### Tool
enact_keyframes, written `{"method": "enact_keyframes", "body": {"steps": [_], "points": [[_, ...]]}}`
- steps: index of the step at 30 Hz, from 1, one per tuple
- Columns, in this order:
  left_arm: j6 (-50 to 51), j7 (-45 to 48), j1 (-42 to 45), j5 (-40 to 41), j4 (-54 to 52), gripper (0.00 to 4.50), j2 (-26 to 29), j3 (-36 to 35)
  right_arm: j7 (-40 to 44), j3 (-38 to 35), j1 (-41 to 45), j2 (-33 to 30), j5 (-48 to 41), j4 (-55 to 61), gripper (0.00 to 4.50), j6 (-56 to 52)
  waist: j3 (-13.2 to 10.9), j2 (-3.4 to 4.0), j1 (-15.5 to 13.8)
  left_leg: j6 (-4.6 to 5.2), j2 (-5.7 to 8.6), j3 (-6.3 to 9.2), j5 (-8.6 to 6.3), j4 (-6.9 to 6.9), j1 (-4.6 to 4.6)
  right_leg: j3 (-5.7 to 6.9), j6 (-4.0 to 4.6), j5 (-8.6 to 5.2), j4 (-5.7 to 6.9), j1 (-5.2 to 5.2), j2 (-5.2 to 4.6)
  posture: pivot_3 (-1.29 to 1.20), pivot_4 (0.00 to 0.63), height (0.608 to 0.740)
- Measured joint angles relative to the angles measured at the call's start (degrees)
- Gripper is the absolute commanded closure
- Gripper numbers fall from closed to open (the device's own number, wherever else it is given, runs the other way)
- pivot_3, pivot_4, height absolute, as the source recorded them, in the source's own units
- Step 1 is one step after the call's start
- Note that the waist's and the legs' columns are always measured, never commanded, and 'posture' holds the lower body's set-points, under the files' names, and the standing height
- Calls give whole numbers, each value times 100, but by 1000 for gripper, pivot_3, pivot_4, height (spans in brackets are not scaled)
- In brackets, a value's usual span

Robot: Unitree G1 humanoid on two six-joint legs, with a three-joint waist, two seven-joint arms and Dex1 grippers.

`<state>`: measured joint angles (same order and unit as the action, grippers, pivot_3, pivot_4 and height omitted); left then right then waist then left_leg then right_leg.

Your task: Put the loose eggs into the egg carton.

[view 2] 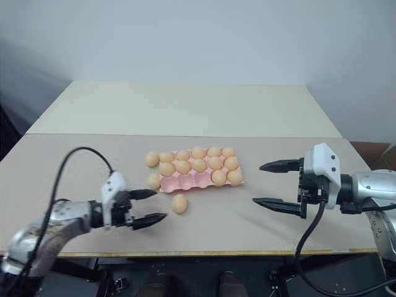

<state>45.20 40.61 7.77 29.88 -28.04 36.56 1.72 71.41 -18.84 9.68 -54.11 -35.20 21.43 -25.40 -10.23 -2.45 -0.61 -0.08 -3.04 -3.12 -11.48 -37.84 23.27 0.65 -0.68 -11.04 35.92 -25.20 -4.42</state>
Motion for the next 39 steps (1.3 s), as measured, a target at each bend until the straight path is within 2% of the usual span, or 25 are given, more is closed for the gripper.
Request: {"method": "enact_keyframes", "body": {"steps": [6, 12, 15, 20, 21, 26, 29, 33, 39], "points": [[906, -1055, 171, -55, -464, 0, -604, 342, -204, -151, -281, 0, -135, 280, 15, -11, 0, -1, -6, 0, 4, 4, 0, 0, 0, -1, 0, -1, -2, 3, -1, 0, 150, 740], [1635, -2118, 541, -423, -453, 0, -1241, 721, -404, -242, -364, 0, -205, 404, 15, -12, 1, -2, -8, 1, 8, 10, 0, -2, -2, -1, 3, -2, -3, 8, -1, 0, 150, 740], [1803, -2387, 620, -535, -441, 567, -1372, 752, -446, -245, -387, -1, -211, 444, 0, -12, 1, -2, 8, 3, 8, 11, -1, -2, -2, -2, 1, -2, -3, 8, 0, 0, 150, 740], [1993, -2406, 616, -508, -479, 2199, -1342, 746, -533, -257, -393, -1, -218, 448, 0, -12, 1, -2, -4, 3, 10, 12, -1, -2, -2, -1, 15, -10, -4, 8, -2, 0, 150, 740], [2007, -2366, 614, -491, -502, 2409, -1298, 725, -545, -258, -392, -1, -221, 450, 0, -12, 1, -2, -3, 3, 10, 12, -1, -2, -3, -1, 16, -10, -4, 8, -2, 0, 150, 740], [2140, -1898, 576, -100, -886, 2409, -767, 319, -629, -259, -390, 0, -220, 448, 0, -12, 1, -2, 5, 3, 9, 13, -1, -1, -1, -1, 16, -11, -5, 5, -1, 0, 150, 740], [1945, -1318, 579, 235, -1146, 2409, -343, -52, -684, -258, -389, 13, -217, 450, 0, -11, 1, -2, -4, 2, 10, 12, -1, -2, -1, 0, 16, -11, -5, 6, -3, 0, 150, 740], [1369, -940, 902, 372, -1059, 2409, -429, -52, -783, -240, -385, 66, -215, 501, 0, -11, 1, -3, -37, 2, 12, 13, -1, -2, 1, 3, 16, -11, -10, 9, -4, 0, 150, 740], [564, -955, 1668, -256, 193, 2409, -916, 685, -882, -233, -405, 108, -214, 588, 0, -11, 0, -4, -34, 3, 13, 14, -1, -2, 3, 1, 14, -10, -11, 11, -2, 0, 150, 740]]}}
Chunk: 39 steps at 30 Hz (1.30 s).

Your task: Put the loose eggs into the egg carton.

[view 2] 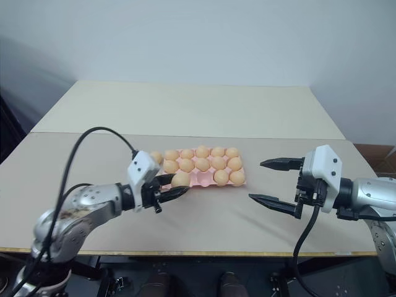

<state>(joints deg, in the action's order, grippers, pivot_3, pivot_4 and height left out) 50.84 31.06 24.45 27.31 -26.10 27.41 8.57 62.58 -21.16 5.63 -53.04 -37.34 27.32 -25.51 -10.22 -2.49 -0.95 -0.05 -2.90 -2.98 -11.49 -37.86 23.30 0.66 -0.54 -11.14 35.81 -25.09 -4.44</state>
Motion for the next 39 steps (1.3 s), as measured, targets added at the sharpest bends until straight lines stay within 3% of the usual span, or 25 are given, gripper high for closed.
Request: {"method": "enact_keyframes", "body": {"steps": [6, 9, 14, 20, 27, 30, 32, 39], "points": [[-860, 112, 607, -645, 1366, 2409, -472, 464, -163, -70, -187, 14, -10, 246, 0, -1, 0, -1, 27, 1, 0, 0, 0, 0, 3, -1, -2, 1, -2, -1, 0, 0, 150, 740], [-1050, 266, 664, -754, 1640, 1740, -559, 567, -214, -105, -227, 15, -18, 316, 0, -2, 0, -1, 31, 1, 0, 1, 0, 0, 2, -1, -3, 2, -1, -2, 0, 0, 150, 740], [-1271, 342, 674, -969, 1889, 69, -737, 673, -407, -184, -262, 49, -28, 406, 0, -9, -1, -1, 26, 1, 0, 0, 0, 0, 3, -1, -13, 7, -2, -1, -1, 0, 150, 740], [-1386, 428, 714, -993, 1844, 12, -677, 454, -493, -181, -259, 83, -74, 421, 0, -9, -1, -1, 41, 1, -1, 1, 0, 0, 3, -1, -14, 9, -1, -3, 0, 0, 150, 740], [-1447, 1193, 256, -221, 1047, 12, 465, -1021, -451, -49, -115, 85, -162, 337, 0, -9, 0, 0, 95, 1, -4, 0, 0, 1, 1, 0, -7, 4, -1, -5, 1, 0, 150, 740], [-1952, 2192, -637, 27, 1149, 12, 1481, -1860, -410, 96, 178, 135, -167, 83, 0, -4, -1, 0, 196, 0, -10, -5, -1, 3, -2, -2, -1, 1, 1, -11, 2, 0, 150, 740], [-2260, 2721, -1131, 160, 1384, 12, 1880, -2471, -379, 190, 344, 162, -167, -135, 0, -4, -1, 1, 172, 0, -10, -5, -1, 3, -1, 2, 0, 0, 0, -13, -1, 0, 150, 740], [-2693, 3819, -2394, 506, 1836, 12, 2399, -3820, 190, 351, 610, 81, -432, -599, 0, -124, -2, 2, 22, -4, -9, -8, -4, 3, 15, 13, 0, -1, -11, -21, -19, 0, 150, 740]]}}
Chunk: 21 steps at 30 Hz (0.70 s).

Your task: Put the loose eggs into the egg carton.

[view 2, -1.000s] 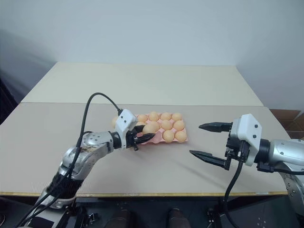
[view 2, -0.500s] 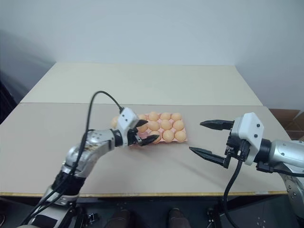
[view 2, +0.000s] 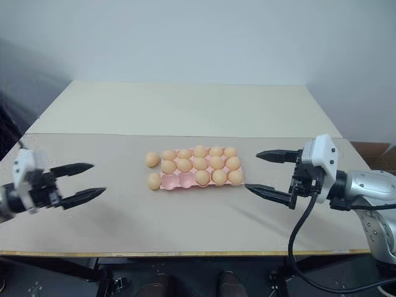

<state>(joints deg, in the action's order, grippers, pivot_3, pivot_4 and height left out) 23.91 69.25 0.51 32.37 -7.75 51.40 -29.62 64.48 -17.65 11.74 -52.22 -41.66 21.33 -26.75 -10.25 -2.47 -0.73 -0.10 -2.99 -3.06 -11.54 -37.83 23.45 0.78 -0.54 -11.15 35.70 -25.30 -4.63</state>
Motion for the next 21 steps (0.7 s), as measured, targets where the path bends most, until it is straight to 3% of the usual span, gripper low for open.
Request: {"method": "enact_keyframes", "body": {"steps": [13, 21], "points": [[28, -74, -244, 370, -287, 12, -19, -69, 295, 7, 31, -135, -20, -107, 0, -133, 0, 0, 12, -31, -9, -6, -19, 1, -2, -2, 0, 0, 1, -3, 11, 0, 150, 740], [-415, -98, 891, -135, 122, 12, -444, 1394, 287, 5, 87, -159, -22, -57, 0, -147, 0, 0, -53, -1, -5, -8, 0, 0, -1, -2, -1, 1, 1, 3, 13, 0, 150, 740]]}}
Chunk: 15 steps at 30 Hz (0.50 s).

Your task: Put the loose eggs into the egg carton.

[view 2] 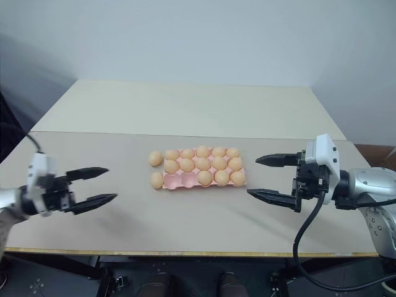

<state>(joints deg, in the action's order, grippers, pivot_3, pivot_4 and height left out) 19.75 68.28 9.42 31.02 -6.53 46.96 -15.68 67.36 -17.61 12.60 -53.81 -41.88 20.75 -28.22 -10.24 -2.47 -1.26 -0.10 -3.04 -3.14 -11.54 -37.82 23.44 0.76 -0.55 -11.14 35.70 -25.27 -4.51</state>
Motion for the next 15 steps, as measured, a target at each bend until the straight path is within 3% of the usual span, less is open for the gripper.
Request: {"method": "enact_keyframes", "body": {"steps": [8, 15], "points": [[-855, -10, 1546, -989, 1900, 12, -741, 1255, -154, -174, -126, -33, -178, 276, 0, -172, 1, -2, 34, 3, 0, 1, 1, -1, 3, -3, -5, 4, 3, 0, 7, 0, 150, 740], [-1890, 350, 2281, -1572, 3785, 12, -1165, 1692, -367, -496, -487, -57, -315, 626, 0, -267, 1, -3, 51, 3, 1, 1, 1, -3, 6, -3, -15, 10, 3, 0, 5, 0, 150, 740]]}}
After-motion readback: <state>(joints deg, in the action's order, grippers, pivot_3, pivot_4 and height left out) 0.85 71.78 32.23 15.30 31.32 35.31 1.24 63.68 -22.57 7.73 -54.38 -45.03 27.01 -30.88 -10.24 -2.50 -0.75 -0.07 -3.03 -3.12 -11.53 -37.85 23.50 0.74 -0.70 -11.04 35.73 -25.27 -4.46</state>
